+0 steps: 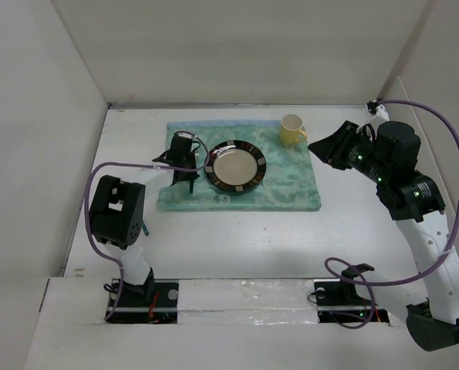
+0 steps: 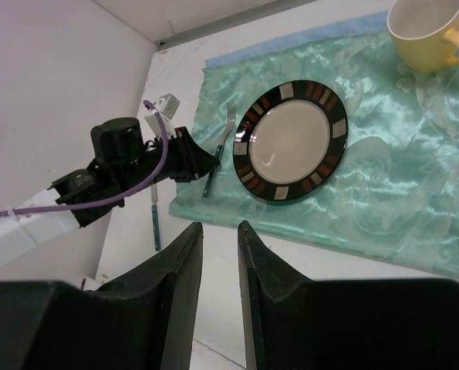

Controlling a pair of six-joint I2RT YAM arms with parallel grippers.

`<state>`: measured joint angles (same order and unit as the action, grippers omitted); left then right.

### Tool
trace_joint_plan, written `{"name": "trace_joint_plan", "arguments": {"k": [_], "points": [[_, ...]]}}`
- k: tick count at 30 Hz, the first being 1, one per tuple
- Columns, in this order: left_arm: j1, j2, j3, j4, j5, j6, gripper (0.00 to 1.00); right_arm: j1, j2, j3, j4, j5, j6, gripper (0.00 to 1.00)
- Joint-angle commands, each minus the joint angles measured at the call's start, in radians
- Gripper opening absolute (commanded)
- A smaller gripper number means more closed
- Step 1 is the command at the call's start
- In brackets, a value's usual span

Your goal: Set the dinner table for one person

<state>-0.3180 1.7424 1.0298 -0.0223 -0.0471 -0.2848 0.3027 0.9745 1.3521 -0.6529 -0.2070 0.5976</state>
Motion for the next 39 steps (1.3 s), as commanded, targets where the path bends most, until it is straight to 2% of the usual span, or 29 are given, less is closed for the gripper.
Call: {"name": "trace_joint_plan", "arguments": {"k": [1, 7, 9, 10, 14, 15, 17, 19, 21, 24, 26, 27, 28, 30, 32, 36, 39], "points": [[0.005, 0.015, 0.044, 0.048, -0.014, 0.007, 0.0, 0.01, -0.008, 0.001, 0.03, 0.015, -0.022, 0.3], [0.005, 0.065, 0.056, 0.033, -0.04, 0.006, 0.0, 0.019, 0.003, -0.005, 0.024, 0.024, -0.03, 0.31], [0.005, 0.066, 0.055, 0.036, -0.033, 0.007, 0.07, 0.019, 0.007, -0.002, 0.024, 0.032, -0.032, 0.31], [0.005, 0.063, 0.052, 0.038, -0.033, 0.004, 0.15, 0.019, 0.007, -0.001, 0.024, 0.034, -0.032, 0.31], [0.005, 0.045, 0.062, 0.003, -0.06, -0.007, 0.29, 0.029, 0.026, 0.002, 0.032, 0.044, -0.035, 0.31], [0.005, 0.045, 0.062, 0.002, -0.06, -0.007, 0.29, 0.029, 0.029, 0.002, 0.032, 0.044, -0.035, 0.3], [0.005, 0.007, 0.078, -0.019, -0.068, -0.01, 0.38, 0.039, 0.038, 0.001, 0.039, 0.05, -0.035, 0.24], [0.005, -0.029, 0.096, -0.04, -0.079, -0.017, 0.47, 0.07, 0.059, 0.001, 0.048, 0.05, -0.035, 0.11], [0.005, -0.098, 0.133, -0.077, -0.086, -0.03, 0.51, 0.114, 0.081, 0.002, 0.071, 0.061, -0.033, 0.0], [0.005, -0.211, 0.194, -0.146, -0.109, -0.06, 0.48, 0.179, 0.142, 0.004, 0.128, 0.081, -0.025, 0.0], [0.005, -0.288, 0.228, -0.195, -0.102, -0.089, 0.27, 0.262, 0.212, 0.007, 0.179, 0.098, -0.021, 0.0], [0.005, -0.376, 0.233, -0.206, -0.1, -0.135, 0.17, 0.291, 0.24, 0.007, 0.193, 0.121, -0.021, 0.0], [0.005, -0.427, 0.231, -0.215, -0.091, -0.157, 0.01, 0.352, 0.266, 0.008, 0.211, 0.133, -0.019, 0.0], [0.005, -0.583, 0.219, -0.225, -0.076, -0.247, 0.0, 0.41, 0.367, 0.025, 0.26, 0.152, -0.018, 0.0], [-0.041, -0.687, 0.202, -0.257, -0.094, -0.31, 0.0, 0.501, 0.447, 0.047, 0.314, 0.164, -0.021, 0.0], [-0.055, -0.898, 0.194, -0.349, -0.099, -0.425, 0.0, 0.627, 0.752, 0.232, 0.332, 0.164, -0.056, 0.0], [-0.055, -1.007, 0.252, -0.456, -0.158, -0.441, 0.11, 0.711, 0.918, 0.388, 0.296, 0.196, -0.09, 0.0]]}}
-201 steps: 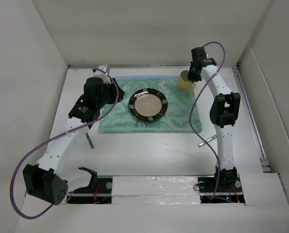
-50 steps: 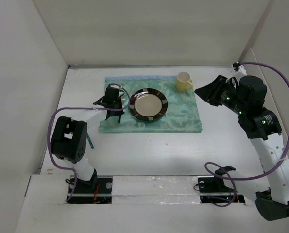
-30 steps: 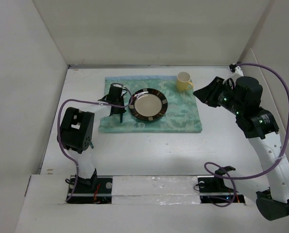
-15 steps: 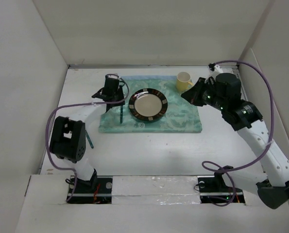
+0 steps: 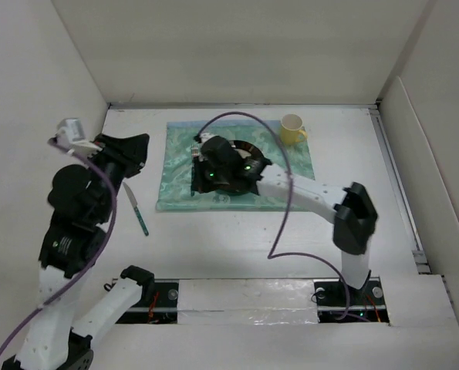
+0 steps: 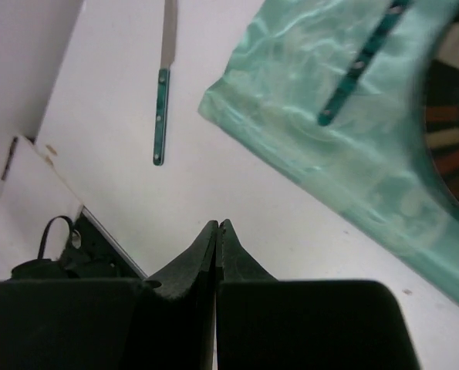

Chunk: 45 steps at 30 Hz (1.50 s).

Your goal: Set the dinner table for one person

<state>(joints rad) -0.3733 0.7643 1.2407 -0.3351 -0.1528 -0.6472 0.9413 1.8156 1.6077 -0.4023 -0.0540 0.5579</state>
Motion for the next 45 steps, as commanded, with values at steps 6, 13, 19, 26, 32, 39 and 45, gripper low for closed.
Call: {"name": "trace_joint_plan", "arguments": {"k": [6, 13, 19, 26, 32, 39, 45], "points": [[0.001, -0.068, 0.25, -0.341, -0.087, -0.028, 0.37, 0.168, 0.419, 0.498, -0.009, 0.12, -0.088, 0.1], [0.001, -0.042, 0.379, -0.439, 0.008, 0.056, 0.48, 0.247, 0.737, 0.891, -0.122, 0.209, -0.157, 0.67], [0.001, -0.03, 0.361, -0.447, 0.108, 0.127, 0.48, 0.278, 0.856, 0.962, -0.044, 0.21, -0.185, 0.71], [-0.044, -0.049, 0.342, -0.45, 0.093, 0.158, 0.48, 0.323, 0.909, 1.002, -0.04, 0.267, -0.228, 0.68], [-0.082, -0.056, 0.358, -0.438, 0.107, 0.159, 0.47, 0.323, 0.936, 0.991, -0.18, 0.27, -0.222, 0.56], [-0.102, -0.086, 0.321, -0.42, 0.096, 0.164, 0.47, 0.355, 0.907, 0.824, -0.245, 0.443, -0.196, 0.43], [-0.111, -0.108, 0.29, -0.424, 0.056, 0.176, 0.47, 0.364, 0.826, 0.638, -0.196, 0.546, -0.136, 0.15]]}}
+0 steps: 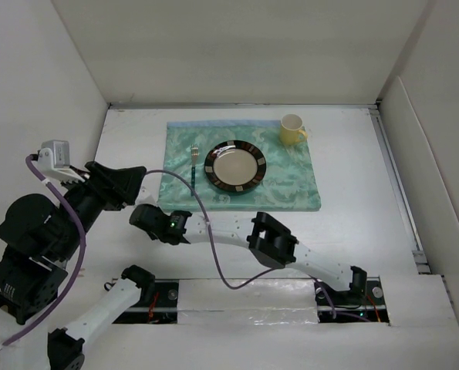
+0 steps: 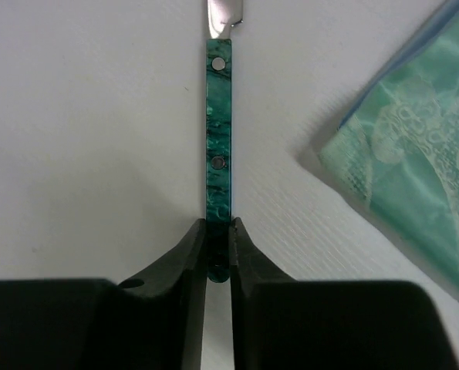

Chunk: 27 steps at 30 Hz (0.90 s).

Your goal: Set the dinner table for one person

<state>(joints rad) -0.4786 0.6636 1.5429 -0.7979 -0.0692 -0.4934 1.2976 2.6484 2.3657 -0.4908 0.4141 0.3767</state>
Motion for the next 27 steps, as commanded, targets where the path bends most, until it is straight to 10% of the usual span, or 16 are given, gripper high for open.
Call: {"name": "trace_joint_plan", "arguments": {"k": [1, 10, 27], "points": [[-0.006, -0.009, -0.017, 0.037, -0.032, 0.024, 0.47, 0.017, -0.069, -0.228, -0.068, 0.077, 0.056, 0.12], [-0.006, -0.013, -0.107, 0.078, -0.044, 0.001, 0.47, 0.068, -0.433, -0.746, 0.075, 0.063, 0.199, 0.0], [-0.006, 0.085, -0.084, 0.209, -0.227, -0.059, 0.47, 0.091, -0.981, -0.87, 0.181, 0.112, 0.042, 0.0]]}}
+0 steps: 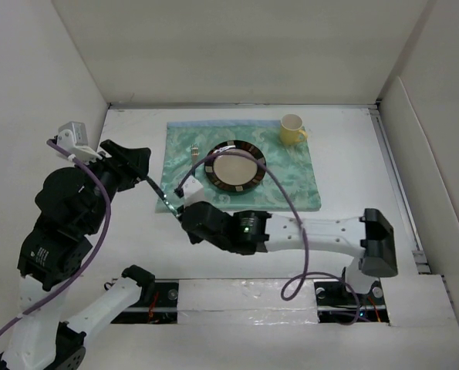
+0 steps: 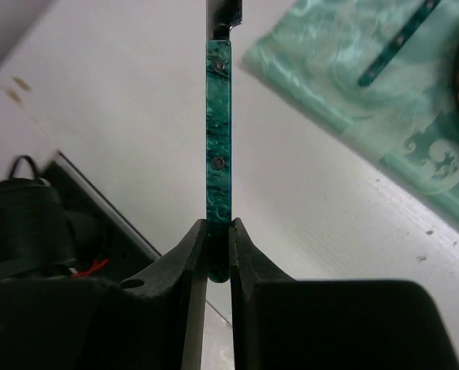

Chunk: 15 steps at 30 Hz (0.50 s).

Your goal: Set the dinner table for one person

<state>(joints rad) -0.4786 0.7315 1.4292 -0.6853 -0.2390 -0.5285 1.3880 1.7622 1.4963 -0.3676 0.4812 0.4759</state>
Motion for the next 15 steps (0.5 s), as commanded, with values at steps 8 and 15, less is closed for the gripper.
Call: {"name": "trace_joint_plan", "arguments": {"k": [8, 15], "points": [[-0.006, 0.126, -0.077, 0.248, 0.003, -0.044, 0.46, -0.253, -0.331, -0.168, 0.013, 0.031, 0.026, 0.0], [-0.006, 0.259, -0.125, 0.365, 0.141, -0.045, 0.43, -0.546, -0.429, -0.441, 0.09, -0.09, -0.002, 0.0]]}}
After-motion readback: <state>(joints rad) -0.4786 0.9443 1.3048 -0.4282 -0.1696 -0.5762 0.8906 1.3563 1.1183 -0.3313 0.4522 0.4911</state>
